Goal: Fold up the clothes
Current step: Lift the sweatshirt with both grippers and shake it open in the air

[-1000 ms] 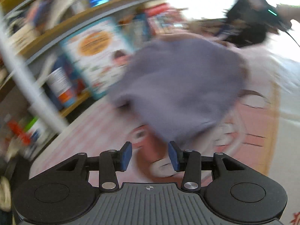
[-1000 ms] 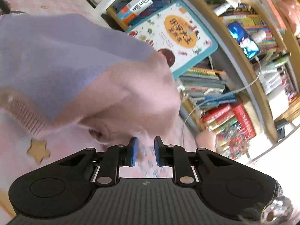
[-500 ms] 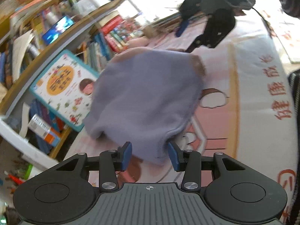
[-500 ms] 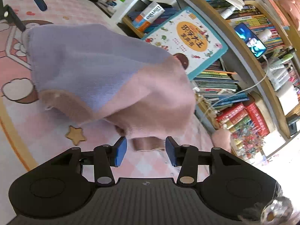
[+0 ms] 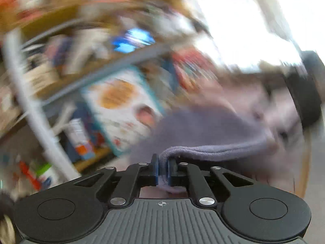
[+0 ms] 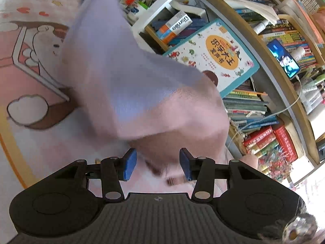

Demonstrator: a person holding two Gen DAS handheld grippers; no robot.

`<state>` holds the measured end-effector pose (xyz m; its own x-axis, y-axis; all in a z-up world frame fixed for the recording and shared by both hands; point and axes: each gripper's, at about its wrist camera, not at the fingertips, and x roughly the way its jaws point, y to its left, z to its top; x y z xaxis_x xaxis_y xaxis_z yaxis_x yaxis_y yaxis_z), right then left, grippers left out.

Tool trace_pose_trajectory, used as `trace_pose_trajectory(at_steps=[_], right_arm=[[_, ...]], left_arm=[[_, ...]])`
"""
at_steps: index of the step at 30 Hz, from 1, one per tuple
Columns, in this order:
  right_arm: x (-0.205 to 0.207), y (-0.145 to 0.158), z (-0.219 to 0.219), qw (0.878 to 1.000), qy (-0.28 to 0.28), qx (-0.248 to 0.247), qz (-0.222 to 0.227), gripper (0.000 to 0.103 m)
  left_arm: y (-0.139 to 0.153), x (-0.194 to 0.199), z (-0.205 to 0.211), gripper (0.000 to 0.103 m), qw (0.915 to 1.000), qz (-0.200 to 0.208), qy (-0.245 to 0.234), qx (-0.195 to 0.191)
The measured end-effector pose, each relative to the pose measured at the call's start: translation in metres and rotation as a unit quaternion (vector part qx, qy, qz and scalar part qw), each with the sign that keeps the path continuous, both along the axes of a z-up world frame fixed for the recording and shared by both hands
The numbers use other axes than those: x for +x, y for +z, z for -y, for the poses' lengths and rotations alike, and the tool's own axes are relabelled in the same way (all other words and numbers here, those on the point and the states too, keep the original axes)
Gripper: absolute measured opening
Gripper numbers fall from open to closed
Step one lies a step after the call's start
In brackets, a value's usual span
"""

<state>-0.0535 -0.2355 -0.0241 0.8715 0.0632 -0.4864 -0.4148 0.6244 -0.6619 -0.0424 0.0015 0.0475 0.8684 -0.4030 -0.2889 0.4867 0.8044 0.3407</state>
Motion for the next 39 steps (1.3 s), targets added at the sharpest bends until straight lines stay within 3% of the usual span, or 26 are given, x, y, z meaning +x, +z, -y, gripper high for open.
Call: trace_pose_trajectory(at_steps=[2, 5, 10, 13, 14, 19, 22, 25, 27, 30, 32, 34, 36, 38, 39], right_arm=[[0.003, 0.000, -0.005, 1.000, 0.008, 0.011, 0.003, 0.043], [0.005, -0.004, -0.013, 1.000, 0.021, 0.007, 0.005, 0.041], [0.003, -0.007, -0.020, 0.999, 0.035, -0.017, 0.006, 0.040], [0.001, -0.004, -0.019, 0.999, 0.036, -0.011, 0.001, 0.006], [0.001, -0.002, -0.018, 1.000, 0.030, -0.006, 0.004, 0.006], [-0.010, 0.026, 0.005, 0.996, -0.021, 0.038, 0.075, 0.006], [-0.020, 0.056, 0.023, 0.986, -0.051, 0.079, 0.135, 0.006], [-0.041, 0.089, 0.030, 0.967, -0.061, 0.087, 0.231, 0.006], [-0.063, 0.114, 0.033, 0.944, -0.058, 0.102, 0.309, 0.006], [-0.097, 0.150, 0.038, 0.889, -0.037, 0.136, 0.435, 0.006], [-0.114, 0.170, 0.043, 0.851, -0.018, 0.163, 0.499, 0.006], [-0.119, 0.185, 0.047, 0.831, -0.002, 0.185, 0.525, 0.006], [-0.112, 0.191, 0.051, 0.832, 0.006, 0.196, 0.519, 0.007], [-0.096, 0.191, 0.055, 0.856, 0.007, 0.209, 0.473, 0.007], [-0.083, 0.188, 0.058, 0.874, 0.003, 0.217, 0.434, 0.007]], left_arm=[[0.017, 0.003, -0.019, 0.009, 0.9984, -0.002, 0.021, -0.053], [0.020, 0.000, -0.026, 0.009, 0.9977, 0.013, 0.051, -0.043], [0.029, 0.001, -0.045, 0.009, 0.9928, 0.007, 0.093, -0.076], [0.028, -0.001, -0.052, 0.009, 0.9910, 0.013, 0.117, -0.064], [0.027, -0.001, -0.056, 0.009, 0.9900, 0.012, 0.124, -0.065], [0.028, -0.009, -0.072, 0.009, 0.9842, 0.016, 0.154, -0.087], [0.045, -0.032, -0.076, 0.009, 0.9797, 0.075, 0.140, -0.123], [0.065, -0.059, -0.080, 0.009, 0.9680, 0.146, 0.118, -0.166], [0.079, -0.077, -0.083, 0.009, 0.9562, 0.194, 0.103, -0.194], [0.100, -0.104, -0.087, 0.009, 0.9324, 0.263, 0.079, -0.234], [0.112, -0.112, -0.090, 0.009, 0.9180, 0.289, 0.061, -0.264], [0.123, -0.113, -0.093, 0.009, 0.9064, 0.299, 0.043, -0.295], [0.125, -0.104, -0.097, 0.009, 0.9059, 0.279, 0.036, -0.316], [0.120, -0.081, -0.099, 0.009, 0.9182, 0.224, 0.047, -0.324], [0.113, -0.063, -0.100, 0.009, 0.9285, 0.181, 0.060, -0.319]])
